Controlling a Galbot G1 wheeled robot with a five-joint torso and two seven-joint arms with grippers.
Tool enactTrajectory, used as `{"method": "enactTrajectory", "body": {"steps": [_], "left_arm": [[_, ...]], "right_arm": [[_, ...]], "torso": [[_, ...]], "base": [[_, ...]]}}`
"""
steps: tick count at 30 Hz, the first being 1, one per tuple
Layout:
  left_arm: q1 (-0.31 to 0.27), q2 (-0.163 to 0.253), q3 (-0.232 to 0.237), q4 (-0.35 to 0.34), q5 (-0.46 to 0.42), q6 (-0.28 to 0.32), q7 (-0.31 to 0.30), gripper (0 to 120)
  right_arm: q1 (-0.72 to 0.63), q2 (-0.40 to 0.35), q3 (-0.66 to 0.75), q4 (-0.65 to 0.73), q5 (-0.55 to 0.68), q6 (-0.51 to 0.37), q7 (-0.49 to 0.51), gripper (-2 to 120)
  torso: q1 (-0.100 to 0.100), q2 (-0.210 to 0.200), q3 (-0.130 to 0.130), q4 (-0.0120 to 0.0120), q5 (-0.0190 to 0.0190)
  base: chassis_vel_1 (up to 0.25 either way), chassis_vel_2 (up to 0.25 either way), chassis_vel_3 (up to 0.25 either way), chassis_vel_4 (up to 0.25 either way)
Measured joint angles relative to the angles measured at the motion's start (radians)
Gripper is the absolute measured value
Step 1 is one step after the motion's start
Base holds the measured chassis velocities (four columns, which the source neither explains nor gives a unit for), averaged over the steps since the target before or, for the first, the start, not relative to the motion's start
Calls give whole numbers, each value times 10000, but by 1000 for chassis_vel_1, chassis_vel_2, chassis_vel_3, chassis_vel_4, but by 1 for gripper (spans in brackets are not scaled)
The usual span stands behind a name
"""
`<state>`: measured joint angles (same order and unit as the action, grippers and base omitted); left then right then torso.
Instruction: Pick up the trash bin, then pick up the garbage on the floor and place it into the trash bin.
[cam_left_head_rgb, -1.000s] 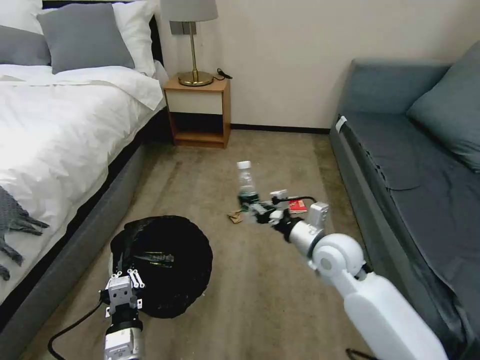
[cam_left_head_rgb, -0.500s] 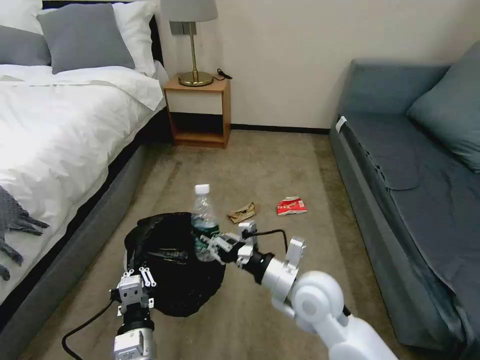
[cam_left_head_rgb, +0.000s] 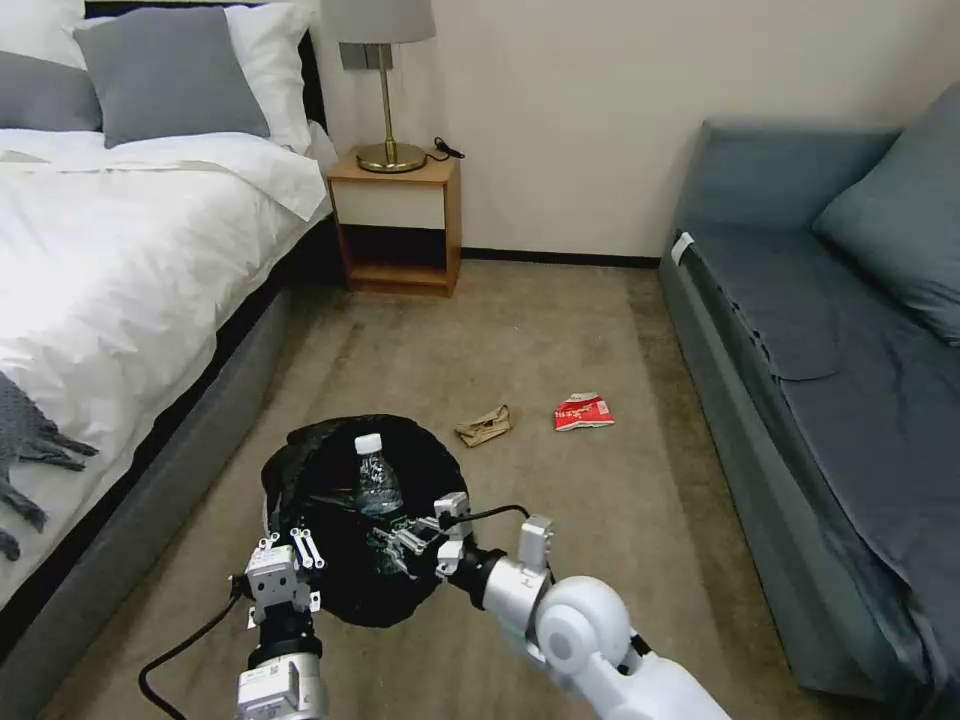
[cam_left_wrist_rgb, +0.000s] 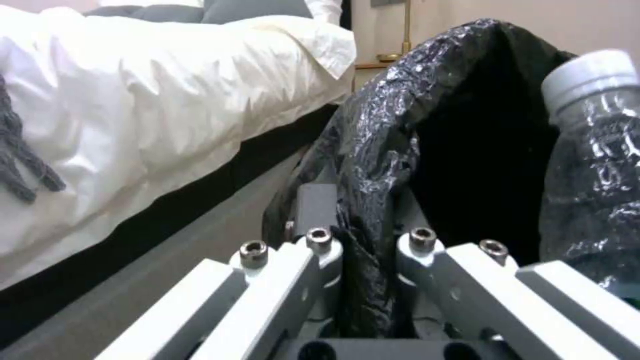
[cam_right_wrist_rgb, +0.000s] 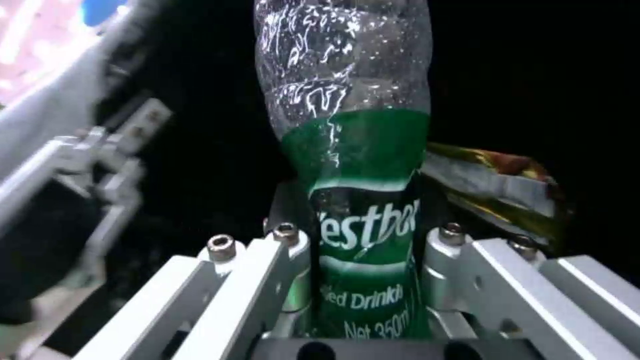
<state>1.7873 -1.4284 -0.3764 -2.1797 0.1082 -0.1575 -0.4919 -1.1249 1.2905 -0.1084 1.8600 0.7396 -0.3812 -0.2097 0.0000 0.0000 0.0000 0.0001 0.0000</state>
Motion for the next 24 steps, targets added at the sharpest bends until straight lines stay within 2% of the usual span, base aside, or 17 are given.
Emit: {"method": "enactTrajectory", "body": {"steps": [3,6,7,10,11,12,17,18,20,24], "left_arm": [[-32,-13,-30,76,-20,-10,14,4],[-104,-53,-87,138,-22,-11,27,4],[-104,-53,-87,138,-22,-11,27,4],[-236,-85,-177,258,-36,-11,23,4],[-236,-85,-177,258,-36,-11,23,4],[-267,-90,-209,284,-62,-9,20,4],[-395,-88,-442,348,-415,10,18,4],[-395,-88,-442,348,-415,10,18,4],[-434,-153,-545,479,-703,10,7,4],[-456,-247,-581,665,-790,-29,4,4]], "right_arm": [[141,26,-62,-131,-4,-17,140,21],[296,80,-136,-221,-24,-94,255,35],[296,80,-136,-221,-24,-94,255,35],[414,114,-249,-303,-222,-162,368,49],[414,114,-249,-303,-222,-162,368,49],[462,133,-302,-351,-274,-178,420,54],[625,319,-440,-478,-503,-232,523,74],[625,319,-440,-478,-503,-232,523,74],[711,446,-466,-465,-579,-261,551,86],[770,564,-358,-416,-637,-255,563,96]], "torso": [[0,0,0,-1,-1],[0,0,0,-1,0],[0,0,0,-1,0],[0,0,0,-1,-1],[0,0,0,-1,-1],[0,0,1,-1,-1],[0,0,0,-1,0],[0,0,0,-1,0],[0,0,0,0,-1],[0,0,0,0,0]], "base": [[0,0,0,0],[0,0,0,0],[0,0,0,0],[0,0,0,0],[0,0,0,0],[0,0,0,0],[0,0,0,0],[0,0,0,0],[0,0,0,0],[0,0,0,0]]}}
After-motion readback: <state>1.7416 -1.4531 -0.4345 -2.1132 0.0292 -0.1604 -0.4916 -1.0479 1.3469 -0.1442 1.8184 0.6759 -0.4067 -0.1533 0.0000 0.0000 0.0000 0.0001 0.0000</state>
